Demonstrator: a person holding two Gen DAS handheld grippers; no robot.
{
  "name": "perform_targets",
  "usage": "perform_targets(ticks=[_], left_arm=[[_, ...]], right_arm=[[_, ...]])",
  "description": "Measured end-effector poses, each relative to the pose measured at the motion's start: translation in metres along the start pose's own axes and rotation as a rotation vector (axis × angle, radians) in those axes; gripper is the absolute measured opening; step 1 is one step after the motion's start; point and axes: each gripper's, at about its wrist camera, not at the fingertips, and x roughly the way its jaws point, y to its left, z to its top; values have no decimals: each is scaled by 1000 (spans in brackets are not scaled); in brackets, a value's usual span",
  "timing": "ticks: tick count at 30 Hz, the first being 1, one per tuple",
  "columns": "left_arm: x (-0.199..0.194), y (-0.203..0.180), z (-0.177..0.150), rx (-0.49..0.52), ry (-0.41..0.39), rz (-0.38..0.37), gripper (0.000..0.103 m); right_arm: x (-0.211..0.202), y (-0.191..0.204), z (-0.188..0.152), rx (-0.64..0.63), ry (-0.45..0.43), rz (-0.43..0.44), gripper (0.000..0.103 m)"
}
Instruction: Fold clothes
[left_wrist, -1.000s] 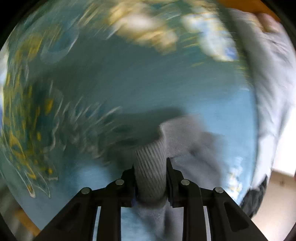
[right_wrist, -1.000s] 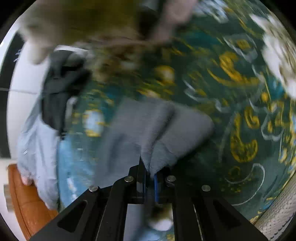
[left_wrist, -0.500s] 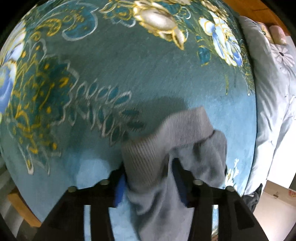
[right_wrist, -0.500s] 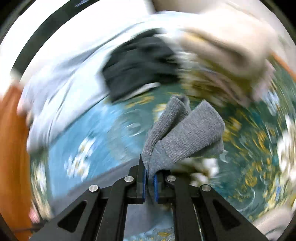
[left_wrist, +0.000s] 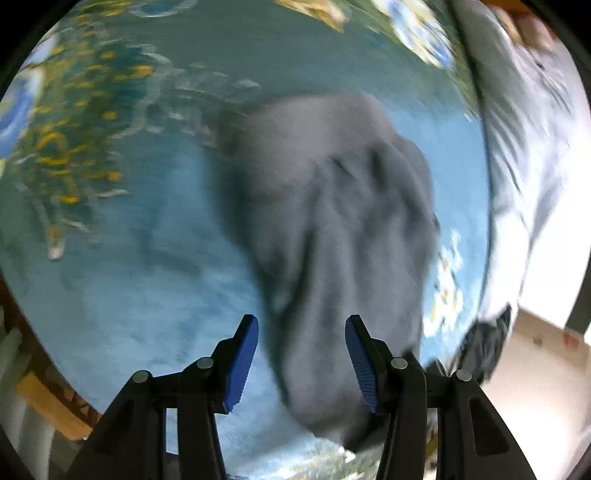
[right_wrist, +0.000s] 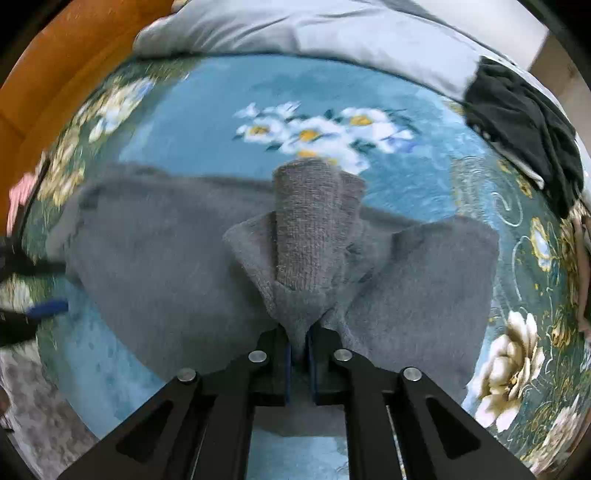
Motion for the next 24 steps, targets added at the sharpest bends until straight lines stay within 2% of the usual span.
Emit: perform_targets(ticks=[1,2,4,6,10,12,13,16,19,20,21,23,24], left_arm=[[6,-7,-3,21,20,-25,54],[12,-15,-6,41,41,-50,59],[28,-29,-12,76,98,-84,63],[51,-46,-19,116,160,-112,64],[91,-82,-27,185,233,-162,66],[107,-100,-33,244,259,-187,77],[116,-108,-38,288,272,-167,78],[145,-133,-54,493,331,-42,78],[169,-141,-63,564,395,37,76],[173,-146,-62,583,396,40,68],[173,-150,-65,598,395,33,46],[173,-158,-72,624,397,14,20],[168,-157,-76,632,394,2,19]], right_arm=[[2,4,-3,-27,16,-1,15],[4,9,-6,-54,33,-2,19],[4,12,-13,-108,75,66,34],[1,11,-20,-125,117,131,37],[-23,-21,-33,-14,124,119,41],[-30,-43,-41,76,143,106,42],[-32,-55,-45,123,154,100,42],[-39,-86,-58,248,184,79,42],[-42,-100,-70,306,205,52,42],[-43,-103,-73,321,210,46,42],[-44,-106,-77,338,215,43,42],[-44,-110,-81,372,219,46,42],[-43,-112,-83,396,221,50,42]])
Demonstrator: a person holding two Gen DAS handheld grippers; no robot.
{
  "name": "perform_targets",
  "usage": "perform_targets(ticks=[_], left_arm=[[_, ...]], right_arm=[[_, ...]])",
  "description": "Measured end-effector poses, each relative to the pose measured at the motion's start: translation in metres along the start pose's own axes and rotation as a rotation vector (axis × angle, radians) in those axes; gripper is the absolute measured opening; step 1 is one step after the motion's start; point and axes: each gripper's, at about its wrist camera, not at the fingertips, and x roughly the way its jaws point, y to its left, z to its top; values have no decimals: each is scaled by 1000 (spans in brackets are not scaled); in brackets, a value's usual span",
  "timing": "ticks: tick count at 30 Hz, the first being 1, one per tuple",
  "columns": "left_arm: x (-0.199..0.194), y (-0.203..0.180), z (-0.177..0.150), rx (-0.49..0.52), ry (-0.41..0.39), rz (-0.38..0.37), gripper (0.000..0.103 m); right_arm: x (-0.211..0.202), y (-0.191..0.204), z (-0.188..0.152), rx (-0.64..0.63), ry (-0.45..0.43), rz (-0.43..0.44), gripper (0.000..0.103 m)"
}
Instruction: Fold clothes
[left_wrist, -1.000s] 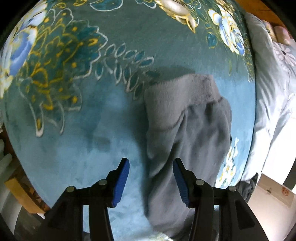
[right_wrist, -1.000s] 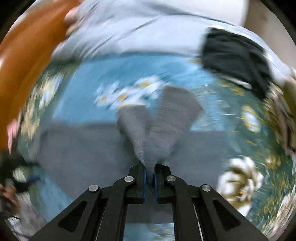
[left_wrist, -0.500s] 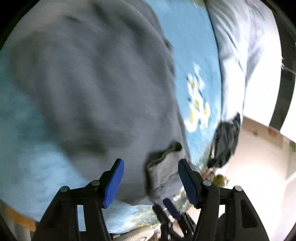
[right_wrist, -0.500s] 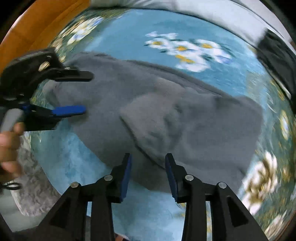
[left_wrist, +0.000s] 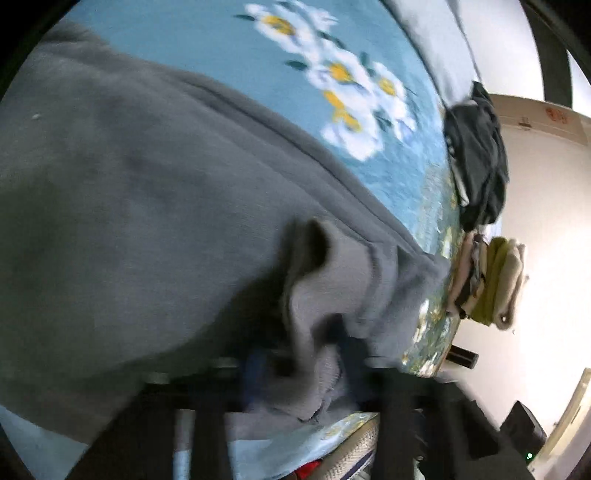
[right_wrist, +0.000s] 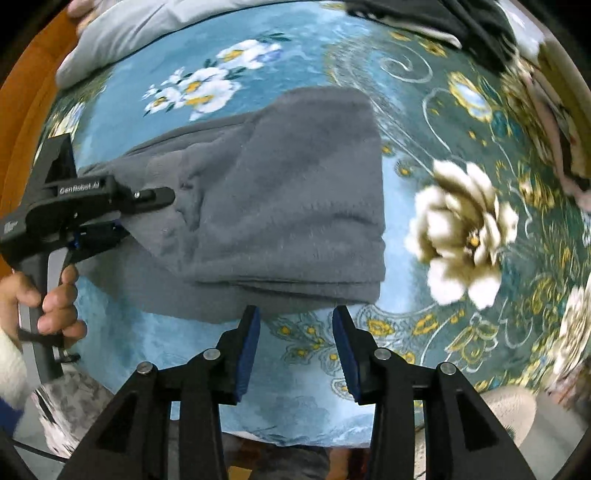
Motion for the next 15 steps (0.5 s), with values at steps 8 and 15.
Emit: perform_targets(ticks=[8,15], left_arm=[[-43,-17,-27,95,-168,54,18],[-31,31,-8,-82,-107,51,23]], right_arm=[[-6,3,2,61,-9,42,42],[4,38,20,-22,10,53,42]])
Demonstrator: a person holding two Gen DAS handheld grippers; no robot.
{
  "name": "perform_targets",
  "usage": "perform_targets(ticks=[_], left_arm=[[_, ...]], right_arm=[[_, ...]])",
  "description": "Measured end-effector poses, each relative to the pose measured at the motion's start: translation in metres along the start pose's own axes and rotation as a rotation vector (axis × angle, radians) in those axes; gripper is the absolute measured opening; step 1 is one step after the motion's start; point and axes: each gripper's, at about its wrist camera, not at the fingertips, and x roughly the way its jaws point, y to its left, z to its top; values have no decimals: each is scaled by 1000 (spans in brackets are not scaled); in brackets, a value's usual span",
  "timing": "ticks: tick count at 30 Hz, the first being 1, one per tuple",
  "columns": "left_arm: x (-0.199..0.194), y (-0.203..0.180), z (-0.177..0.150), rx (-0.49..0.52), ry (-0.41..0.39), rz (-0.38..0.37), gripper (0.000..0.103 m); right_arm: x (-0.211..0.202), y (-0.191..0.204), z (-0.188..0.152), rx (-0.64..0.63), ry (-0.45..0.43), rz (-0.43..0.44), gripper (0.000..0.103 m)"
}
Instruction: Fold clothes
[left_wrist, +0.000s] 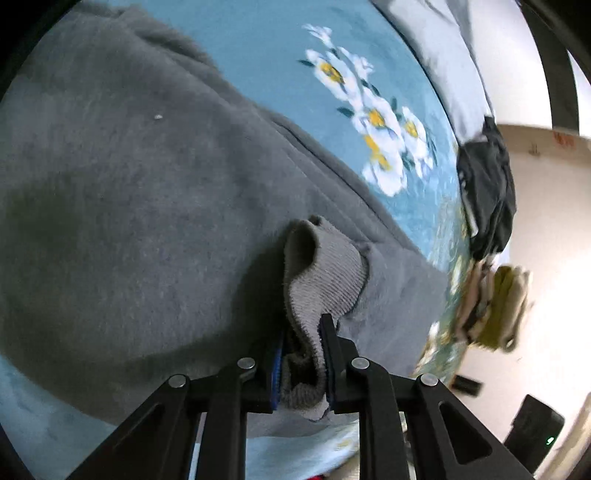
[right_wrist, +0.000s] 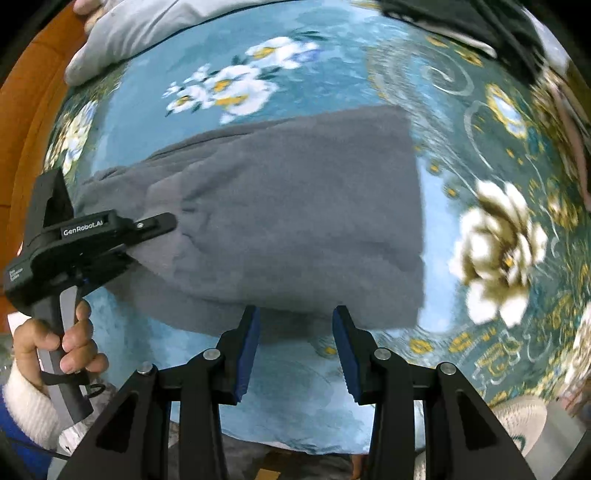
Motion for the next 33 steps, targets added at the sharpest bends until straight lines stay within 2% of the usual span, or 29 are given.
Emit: perform_targets(ticks=[4,5,7,8,10,12,13,15,18,20,22,25,26,27,31,33], left_arm=[[-34,7,-5,-38,-9,-76,28],[-51,15,-7,-63,-46,-113,31],[-91,41,-14,-130,-162,-134,48],[-109,60,-18,-176,-225,-110,56],[-145,101,-26,-277,-351,-40,56],[-166,142,-33,-380,-428,1,57],[-172,158,-35,-428,-452,10,57],[-174,182,-36,-488,-485,-22,66],[-154,192,-25,-503,-466,-84,69],[-141,191,-14,-473,-452,-86,69],[-144,200,-7,-460,-443,-74,68],[-149,205,-4,-478,-477,-99,64],[-150,203,-3,-466,-483,-80,44],[-152,200,-2,-445,-486,-51,29],[-167,178,1,-362,-486,7,21],[-184,145,-1,-252,-504,43,20]], right_arm=[[0,18,14,-25,0,12,42],[-1,22,17,-28,-5,19,42],[-4,30,21,-44,-12,22,42],[-5,33,21,-53,-13,18,42],[-8,39,21,-74,-13,2,42],[-7,42,20,-86,-7,-11,42],[-6,43,19,-86,0,-17,42],[-1,45,17,-80,19,-28,42],[5,46,14,-45,57,-39,42],[5,51,14,-29,62,-30,42],[5,56,13,-14,65,-20,42],[1,68,12,-34,58,-30,42],[0,71,11,-43,56,-33,42],[-1,74,11,-53,53,-38,42],[-5,80,8,-78,42,-60,42],[-8,75,6,-54,38,-52,42]])
